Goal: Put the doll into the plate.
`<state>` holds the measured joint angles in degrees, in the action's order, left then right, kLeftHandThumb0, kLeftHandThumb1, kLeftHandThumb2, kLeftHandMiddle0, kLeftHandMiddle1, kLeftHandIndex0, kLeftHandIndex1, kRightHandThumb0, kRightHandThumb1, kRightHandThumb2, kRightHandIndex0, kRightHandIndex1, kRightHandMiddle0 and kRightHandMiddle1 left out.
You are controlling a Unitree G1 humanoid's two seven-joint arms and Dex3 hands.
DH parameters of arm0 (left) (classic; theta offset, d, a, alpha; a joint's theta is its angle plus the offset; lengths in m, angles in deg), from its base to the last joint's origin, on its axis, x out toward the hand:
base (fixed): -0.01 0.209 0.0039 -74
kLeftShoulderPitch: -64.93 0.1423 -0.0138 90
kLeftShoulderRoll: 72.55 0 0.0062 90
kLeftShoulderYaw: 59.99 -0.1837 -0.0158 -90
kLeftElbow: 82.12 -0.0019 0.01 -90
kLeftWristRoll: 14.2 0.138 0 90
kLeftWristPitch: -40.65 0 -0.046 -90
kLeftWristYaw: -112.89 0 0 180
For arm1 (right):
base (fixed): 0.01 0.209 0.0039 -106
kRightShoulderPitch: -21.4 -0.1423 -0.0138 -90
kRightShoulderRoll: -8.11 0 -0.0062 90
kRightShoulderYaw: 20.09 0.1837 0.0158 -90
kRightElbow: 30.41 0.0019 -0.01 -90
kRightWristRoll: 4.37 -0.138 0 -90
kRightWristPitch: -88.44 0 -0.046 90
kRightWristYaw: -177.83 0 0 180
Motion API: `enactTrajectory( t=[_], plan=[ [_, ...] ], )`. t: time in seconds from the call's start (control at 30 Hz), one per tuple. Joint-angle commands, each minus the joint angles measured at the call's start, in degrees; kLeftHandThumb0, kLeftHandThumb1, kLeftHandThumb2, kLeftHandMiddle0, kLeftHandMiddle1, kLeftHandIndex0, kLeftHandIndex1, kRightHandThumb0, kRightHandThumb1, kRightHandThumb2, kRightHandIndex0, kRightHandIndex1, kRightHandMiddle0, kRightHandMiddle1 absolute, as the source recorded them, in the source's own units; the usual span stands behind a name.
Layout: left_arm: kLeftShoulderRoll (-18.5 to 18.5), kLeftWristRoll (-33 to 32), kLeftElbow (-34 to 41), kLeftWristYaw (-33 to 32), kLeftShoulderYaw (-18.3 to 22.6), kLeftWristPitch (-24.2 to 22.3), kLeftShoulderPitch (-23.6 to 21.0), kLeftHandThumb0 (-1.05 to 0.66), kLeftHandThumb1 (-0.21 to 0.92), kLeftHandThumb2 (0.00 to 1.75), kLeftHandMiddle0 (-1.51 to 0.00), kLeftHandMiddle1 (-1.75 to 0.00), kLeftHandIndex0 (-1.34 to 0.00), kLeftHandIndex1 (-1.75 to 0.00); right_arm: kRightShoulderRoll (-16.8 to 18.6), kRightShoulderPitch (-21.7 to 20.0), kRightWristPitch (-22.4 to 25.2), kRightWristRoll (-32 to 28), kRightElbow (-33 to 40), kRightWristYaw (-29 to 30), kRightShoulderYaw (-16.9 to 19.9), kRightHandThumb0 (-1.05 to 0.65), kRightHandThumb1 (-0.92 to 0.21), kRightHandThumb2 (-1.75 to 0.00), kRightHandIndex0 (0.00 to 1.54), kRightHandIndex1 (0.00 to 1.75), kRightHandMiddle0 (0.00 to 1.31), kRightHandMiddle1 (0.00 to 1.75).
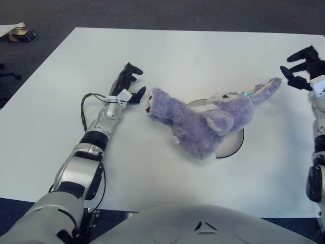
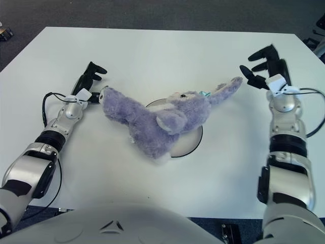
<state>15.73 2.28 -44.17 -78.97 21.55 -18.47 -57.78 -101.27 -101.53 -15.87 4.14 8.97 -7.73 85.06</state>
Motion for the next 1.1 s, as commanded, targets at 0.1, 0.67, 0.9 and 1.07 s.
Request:
enactTrajectory(
  t=[0.1, 0.67, 0.9, 1.07],
  plan=[
    [0.79, -2.55, -3.38, 1.66, 2.49, -1.91, 3.13, 0.35, 0.79, 0.68, -0.28, -1.72, -0.02, -1.6, 2.7, -2.52, 0.52, -2.45, -4.38, 1.16, -0.88, -0.01, -0.75, -0.72, 0.37, 1.53, 0.21, 1.75],
    [3.0, -8.52, -6.42, 4.71, 7.86, 0.07, 2.32, 0.01, 0.79, 0.74, -0.21, -1.73, -0.16, -1.74, 8.11, -3.21, -1.58, -8.58, -3.81, 3.32, 0.2, -0.01, -0.62, -0.89, 0.41, 1.54, 0.31, 1.75],
    [4.01, -10.87, -6.31, 5.68, 9.94, -0.41, 2.29, 0.0, 0.8, 0.69, -0.36, -1.6, -0.09, -1.75, 8.99, -3.9, -2.58, -9.73, -6.53, 5.65, 1.01, -0.01, -0.6, -0.91, 0.42, 1.54, 0.31, 1.75],
    [4.76, -13.3, -6.25, 7.22, 11.76, -0.54, 2.22, 0.0, 0.78, 0.7, -0.42, -1.55, -0.1, -1.75, 9.33, -4.37, -2.9, -10.63, -8.47, 5.8, 1.47, -0.01, -0.59, -0.92, 0.43, 1.54, 0.32, 1.75]
  ],
)
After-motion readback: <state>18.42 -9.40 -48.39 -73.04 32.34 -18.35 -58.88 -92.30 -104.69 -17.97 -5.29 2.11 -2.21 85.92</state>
